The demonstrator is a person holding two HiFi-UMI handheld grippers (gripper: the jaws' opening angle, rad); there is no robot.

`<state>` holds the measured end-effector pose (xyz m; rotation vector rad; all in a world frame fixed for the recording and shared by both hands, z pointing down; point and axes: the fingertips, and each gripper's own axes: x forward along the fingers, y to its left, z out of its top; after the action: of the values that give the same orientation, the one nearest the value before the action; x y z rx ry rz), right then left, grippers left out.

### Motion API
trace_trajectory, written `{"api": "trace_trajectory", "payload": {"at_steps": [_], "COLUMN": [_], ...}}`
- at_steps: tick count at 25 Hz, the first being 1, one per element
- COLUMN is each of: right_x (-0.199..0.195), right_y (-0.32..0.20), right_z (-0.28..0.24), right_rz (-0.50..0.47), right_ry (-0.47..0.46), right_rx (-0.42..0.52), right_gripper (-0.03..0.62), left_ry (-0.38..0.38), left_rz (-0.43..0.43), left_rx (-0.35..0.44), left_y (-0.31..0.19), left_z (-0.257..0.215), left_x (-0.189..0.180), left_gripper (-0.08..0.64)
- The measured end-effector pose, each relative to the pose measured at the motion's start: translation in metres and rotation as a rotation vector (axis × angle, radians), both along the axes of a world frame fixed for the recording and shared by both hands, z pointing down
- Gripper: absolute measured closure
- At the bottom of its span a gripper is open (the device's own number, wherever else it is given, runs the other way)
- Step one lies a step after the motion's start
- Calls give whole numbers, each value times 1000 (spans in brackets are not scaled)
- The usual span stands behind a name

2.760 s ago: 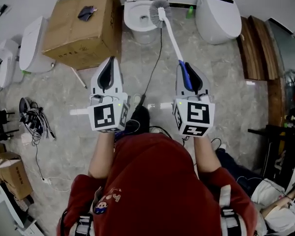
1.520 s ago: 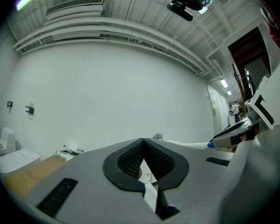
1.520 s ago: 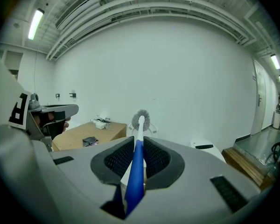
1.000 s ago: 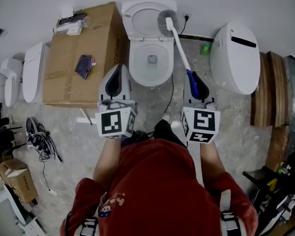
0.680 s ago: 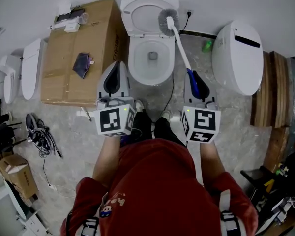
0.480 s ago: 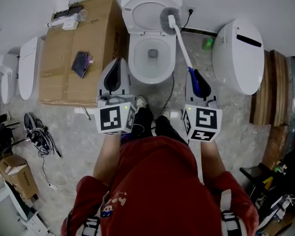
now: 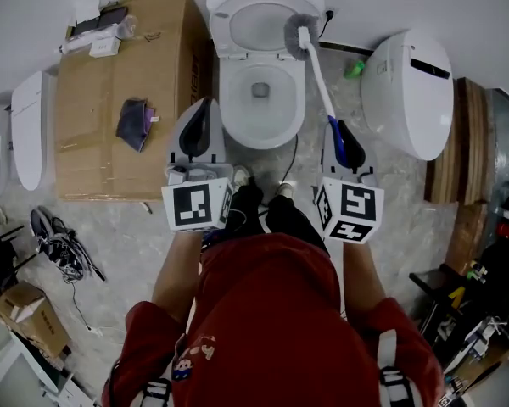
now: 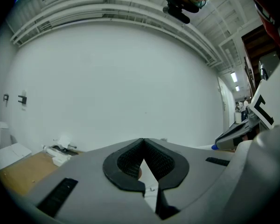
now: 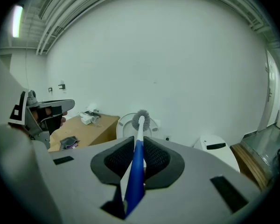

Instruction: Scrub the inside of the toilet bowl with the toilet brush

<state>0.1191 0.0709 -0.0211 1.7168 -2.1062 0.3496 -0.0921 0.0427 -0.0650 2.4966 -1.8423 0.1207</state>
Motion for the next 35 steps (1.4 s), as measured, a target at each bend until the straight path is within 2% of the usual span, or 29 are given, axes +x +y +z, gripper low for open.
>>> {"api": "trace_trajectory", "payload": {"at_steps": [9,15,19,29,32,35], "right_x": [-10,-5,-3,-2,3,8], "right_y": [-29,-46,-52,-45,-43,-41], "right_z": [83,160,220,363,399,423], "right_rz": [-47,-95,-113,-140,-127,-102], "right_ry": [36,59,55,68,77,82], "right_rx": [-137,-219,-279,-397,-429,-448], "right_gripper": [531,531,531,531,531,531], "left_ry": [8,14,33,28,56,50], "left_rz": [-12,-14,-20,-30,-40,-23], "left_rx": [-81,-101,-144,-226,-262,-278], "left_y": [-38,-56,-63,-62,-60,-60], "left_z": [84,157,208,335,360,380], "left_x": [-5,0,7,18,22,27], "left_gripper": [549,549,549,549,549,549]}}
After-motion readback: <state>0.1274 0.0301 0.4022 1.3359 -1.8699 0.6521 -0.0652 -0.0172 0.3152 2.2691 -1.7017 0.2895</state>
